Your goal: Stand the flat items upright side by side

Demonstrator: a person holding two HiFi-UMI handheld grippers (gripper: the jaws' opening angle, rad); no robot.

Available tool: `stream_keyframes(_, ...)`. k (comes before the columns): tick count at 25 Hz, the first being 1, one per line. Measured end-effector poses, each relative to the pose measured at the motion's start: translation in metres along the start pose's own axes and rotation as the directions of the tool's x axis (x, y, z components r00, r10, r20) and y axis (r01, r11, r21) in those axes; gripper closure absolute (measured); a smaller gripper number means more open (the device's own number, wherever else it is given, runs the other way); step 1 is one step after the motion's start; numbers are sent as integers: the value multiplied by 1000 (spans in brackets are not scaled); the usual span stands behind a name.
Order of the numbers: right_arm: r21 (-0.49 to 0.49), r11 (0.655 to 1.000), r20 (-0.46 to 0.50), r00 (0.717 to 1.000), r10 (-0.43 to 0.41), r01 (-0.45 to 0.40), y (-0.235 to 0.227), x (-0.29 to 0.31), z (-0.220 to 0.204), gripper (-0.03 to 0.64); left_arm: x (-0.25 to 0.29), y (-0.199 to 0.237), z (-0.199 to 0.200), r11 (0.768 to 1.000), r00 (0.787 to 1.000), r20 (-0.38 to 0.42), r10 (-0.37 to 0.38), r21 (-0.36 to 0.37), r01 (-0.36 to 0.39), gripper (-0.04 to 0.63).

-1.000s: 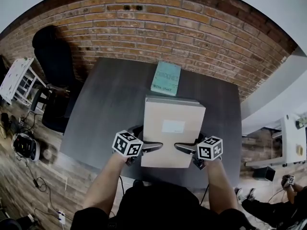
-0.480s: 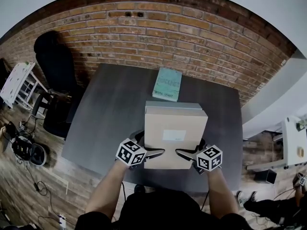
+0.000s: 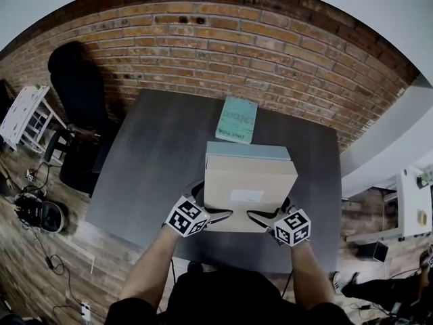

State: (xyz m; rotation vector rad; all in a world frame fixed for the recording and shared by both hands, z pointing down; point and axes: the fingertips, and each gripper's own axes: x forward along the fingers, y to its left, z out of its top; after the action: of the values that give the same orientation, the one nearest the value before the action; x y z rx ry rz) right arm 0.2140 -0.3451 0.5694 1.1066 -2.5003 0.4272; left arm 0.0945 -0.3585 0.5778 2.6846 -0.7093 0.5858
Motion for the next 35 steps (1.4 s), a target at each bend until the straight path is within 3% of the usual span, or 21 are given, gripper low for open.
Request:
stream_keyframes(7, -97, 993, -5, 998, -64, 63, 3, 1, 0, 55, -3, 1, -1, 991, 998, 1, 66, 114, -66, 21)
stream_keyframes(15, -194, 971, -24, 989, -145, 138, 12, 6, -9, 57, -11, 6, -12, 964, 988, -40, 148, 231, -135, 20)
stream_keyframes(21, -179, 971, -35, 986, -164, 156, 12, 9, -15, 57, -12, 8, -17, 956, 985, -45, 165, 254, -149, 20)
stream_keyframes(29, -87, 992, -35, 995, -96, 93, 15, 2, -7, 60, -20, 8, -20, 950, 983, -66, 174, 273, -150, 21)
stream_keyframes(35, -55, 993, -16, 994, -109, 108, 13, -10, -3, 60, -30, 9, -18, 952, 983, -47, 180, 261, -162, 21)
